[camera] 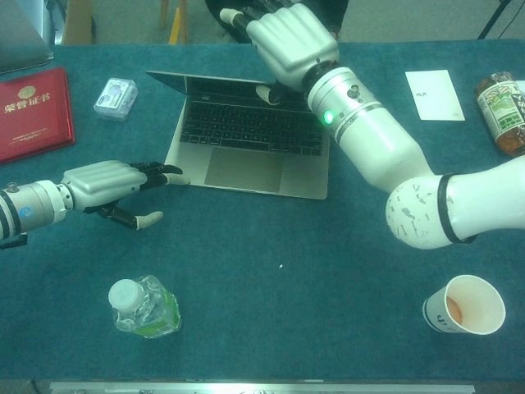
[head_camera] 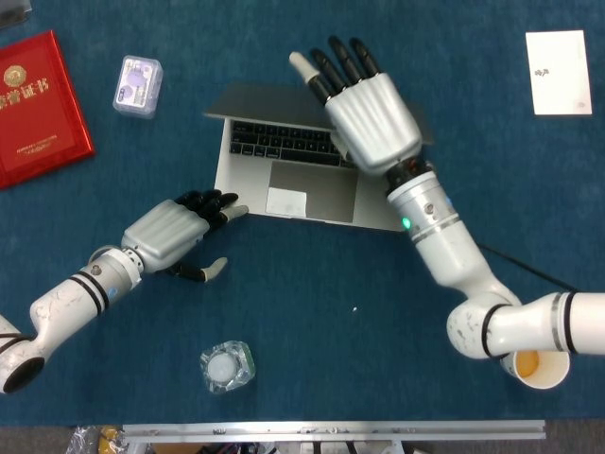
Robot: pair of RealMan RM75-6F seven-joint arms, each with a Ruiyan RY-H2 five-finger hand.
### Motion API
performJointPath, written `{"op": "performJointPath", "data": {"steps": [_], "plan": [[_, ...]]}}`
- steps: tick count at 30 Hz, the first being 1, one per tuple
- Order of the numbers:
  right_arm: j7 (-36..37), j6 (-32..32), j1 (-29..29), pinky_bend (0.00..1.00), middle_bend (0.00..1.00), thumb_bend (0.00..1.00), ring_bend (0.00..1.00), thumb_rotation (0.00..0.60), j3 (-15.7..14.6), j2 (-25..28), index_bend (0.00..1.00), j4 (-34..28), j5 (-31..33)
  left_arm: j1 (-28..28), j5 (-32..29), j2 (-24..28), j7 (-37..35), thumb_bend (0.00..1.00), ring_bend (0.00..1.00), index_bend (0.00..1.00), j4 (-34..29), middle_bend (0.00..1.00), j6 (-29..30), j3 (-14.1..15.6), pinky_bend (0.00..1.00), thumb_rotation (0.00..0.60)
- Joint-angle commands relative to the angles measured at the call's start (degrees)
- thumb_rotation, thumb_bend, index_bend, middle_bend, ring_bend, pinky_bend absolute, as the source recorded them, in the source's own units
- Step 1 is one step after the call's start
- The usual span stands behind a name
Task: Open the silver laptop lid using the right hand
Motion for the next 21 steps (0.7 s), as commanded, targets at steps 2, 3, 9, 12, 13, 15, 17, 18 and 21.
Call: {"op": "performJointPath", "data": {"steps": [2,3,9,12,13,15,17,18,21], "plan": [[0.24,0.20,0.18,0.11,0.13,0.27,0.01,0.600,1.08,1.13,0.09,0.56,0.98,0.00,-0.08,-0.04,0.06,0.42,0.00,0.05,-0.08,0.02,0.12,0.00,0.07,0.192],[0.26,0.21,0.25,0.11,0.13,0.27,0.01,0.600,1.28,1.33,0.09,0.68,1.16,-0.02,-0.09,-0.05,0.10,0.42,0.00,0.05,-0.11,0.02,0.13,0.00,0.07,0.191],[0.64,0.54,0.73,0.11,0.13,0.27,0.01,0.600,2.72,2.77,0.09,1.69,2.12,-0.08,-0.29,0.00,0.43,0.42,0.00,0.05,-0.34,0.02,0.10,0.07,0.07,0.191],[0.75,0.68,0.89,0.11,0.13,0.27,0.01,0.600,3.17,3.37,0.09,2.26,2.69,-0.11,-0.42,0.05,0.61,0.42,0.00,0.05,-0.46,0.02,0.09,0.05,0.07,0.191],[0.78,0.69,0.93,0.11,0.13,0.27,0.01,0.600,3.26,3.53,0.09,2.43,2.87,-0.09,-0.45,0.04,0.65,0.42,0.00,0.05,-0.49,0.02,0.13,0.06,0.07,0.192],[0.87,0.83,1.01,0.11,0.13,0.27,0.01,0.600,3.50,3.88,0.09,2.88,3.26,-0.09,-0.54,0.06,0.75,0.42,0.00,0.05,-0.57,0.02,0.14,0.05,0.07,0.192],[0.97,0.91,1.08,0.11,0.13,0.27,0.01,0.600,3.76,4.23,0.09,3.47,3.74,-0.12,-0.60,0.12,0.80,0.42,0.00,0.05,-0.68,0.02,0.11,0.07,0.07,0.191],[1.17,0.98,1.09,0.11,0.13,0.27,0.01,0.600,3.93,4.33,0.09,3.75,3.95,-0.10,-0.62,0.11,0.86,0.42,0.00,0.05,-0.69,0.02,0.15,0.07,0.07,0.191],[1.87,1.11,1.14,0.11,0.13,0.27,0.01,0.600,4.35,4.68,0.09,4.82,4.40,-0.07,-0.72,0.12,0.99,0.42,0.00,0.05,-0.82,0.02,0.20,0.08,0.07,0.193]]}}
